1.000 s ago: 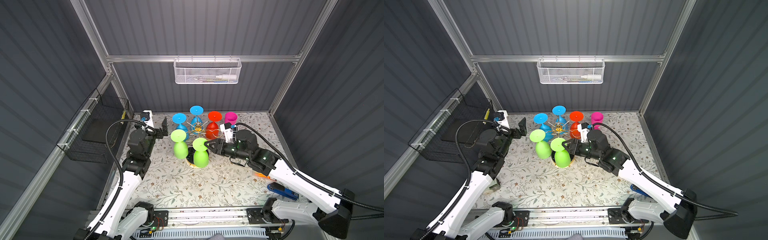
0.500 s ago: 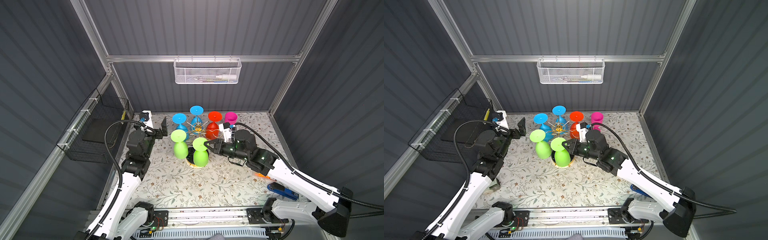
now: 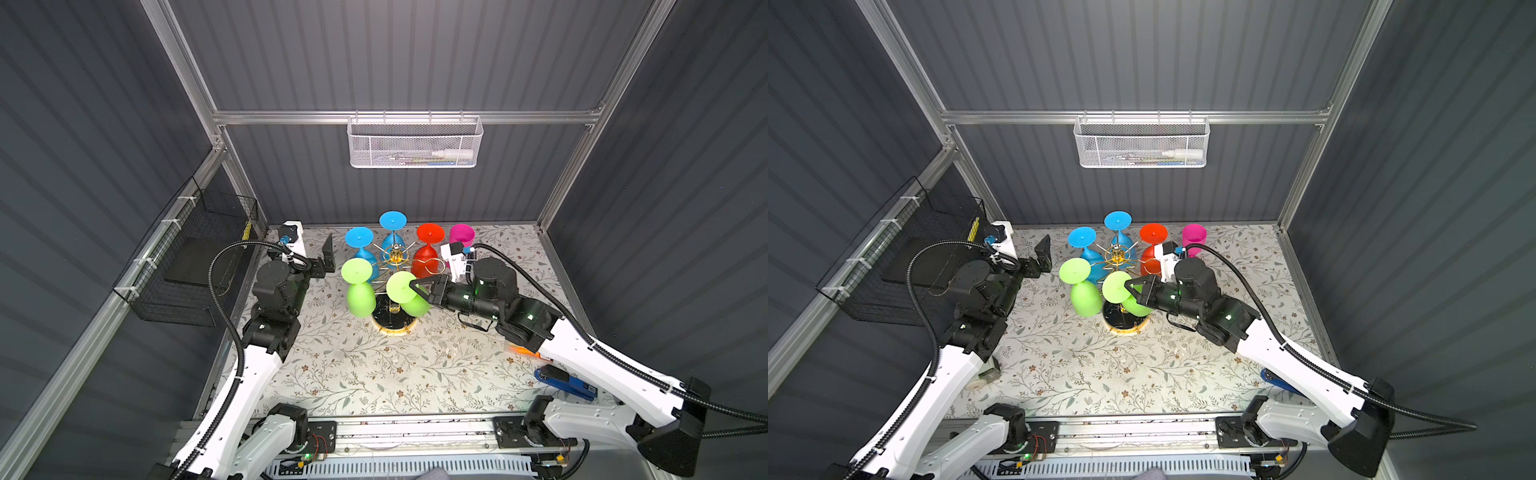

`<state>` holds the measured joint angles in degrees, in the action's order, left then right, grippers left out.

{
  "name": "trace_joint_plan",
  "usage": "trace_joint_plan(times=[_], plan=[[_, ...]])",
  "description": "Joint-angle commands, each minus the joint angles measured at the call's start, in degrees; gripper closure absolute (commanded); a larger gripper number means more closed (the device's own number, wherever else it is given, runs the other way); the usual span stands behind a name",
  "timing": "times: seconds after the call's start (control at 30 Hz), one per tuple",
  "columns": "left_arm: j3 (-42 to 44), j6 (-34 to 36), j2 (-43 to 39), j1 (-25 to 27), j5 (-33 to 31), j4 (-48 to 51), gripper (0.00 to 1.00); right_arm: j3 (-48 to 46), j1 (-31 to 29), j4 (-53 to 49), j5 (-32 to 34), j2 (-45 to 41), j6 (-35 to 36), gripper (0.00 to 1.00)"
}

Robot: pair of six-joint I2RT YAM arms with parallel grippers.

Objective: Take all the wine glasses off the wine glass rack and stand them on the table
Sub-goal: 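Grasp the lime green glass stem with the right gripper and lift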

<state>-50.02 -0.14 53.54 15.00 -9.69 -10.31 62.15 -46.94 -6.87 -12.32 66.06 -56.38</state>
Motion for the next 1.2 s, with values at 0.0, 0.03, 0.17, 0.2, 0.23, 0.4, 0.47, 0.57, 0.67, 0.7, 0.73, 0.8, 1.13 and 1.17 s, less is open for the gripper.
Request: trace_joint_plan(times=[0.0,0.03,0.17,0.2,0.23,0.4,0.47,0.57,0.67,0.7,0.73,0.8,1.13,1.17], plan=[[0.71,1.02,-1.32,-0.24,-0.42,-0.94,0.0,0.8,-0.08,2.14,-0.98,-0.03,-1.12,1.0],[0.79,1.09,-1.33,-0.24,-0.49,-0.94,0.0,0.84,-0.08,2.64,-1.27,0.09,-1.42,1.0],[0.8,1.02,-1.59,-0.24,-0.46,-0.94,0.0,2.27,-0.08,2.71,-1.48,0.42,-2.38,1.0],[0.87,1.02,-1.68,-0.24,-0.49,-1.02,0.0,2.81,-0.09,2.42,-1.48,0.55,-2.37,1.0],[0.82,1.02,-1.77,-0.24,-0.43,-1.03,0.0,3.16,-0.08,2.31,-1.45,0.5,-2.42,1.0],[0.96,0.84,-1.98,-0.24,-0.4,-1.03,0.0,4.42,-0.12,1.6,-1.04,0.79,-2.67,1.0],[1.06,0.83,-2.21,-0.24,-0.34,-1.03,0.0,4.76,-0.18,1.44,-0.63,1.03,-2.92,1.0],[1.06,0.95,-2.45,-0.24,-0.48,-1.03,0.0,4.88,-0.17,1.59,-0.17,1.47,-3.54,1.0],[1.12,0.93,-2.72,-0.24,-0.57,-1.03,0.0,4.99,-0.26,2.0,0.01,1.86,-4.11,1.0],[1.11,0.93,-2.74,-0.24,-0.52,-1.03,0.0,4.99,-0.34,2.08,0.15,2.03,-4.34,1.0],[1.13,0.9,-2.69,-0.24,-0.49,-1.03,0.0,5.0,-0.35,2.28,0.19,2.17,-4.49,1.0],[1.15,0.76,-2.79,-0.24,-0.49,-1.03,0.0,5.0,-0.44,2.72,0.26,2.55,-5.01,1.0],[1.29,0.74,-3.09,-0.24,-0.38,-1.03,0.0,5.0,-0.7,5.05,1.74,3.56,-6.11,1.0],[1.27,0.67,-3.16,-0.24,-0.36,-1.03,0.0,4.88,-0.7,5.41,1.98,3.55,-6.15,1.0]])
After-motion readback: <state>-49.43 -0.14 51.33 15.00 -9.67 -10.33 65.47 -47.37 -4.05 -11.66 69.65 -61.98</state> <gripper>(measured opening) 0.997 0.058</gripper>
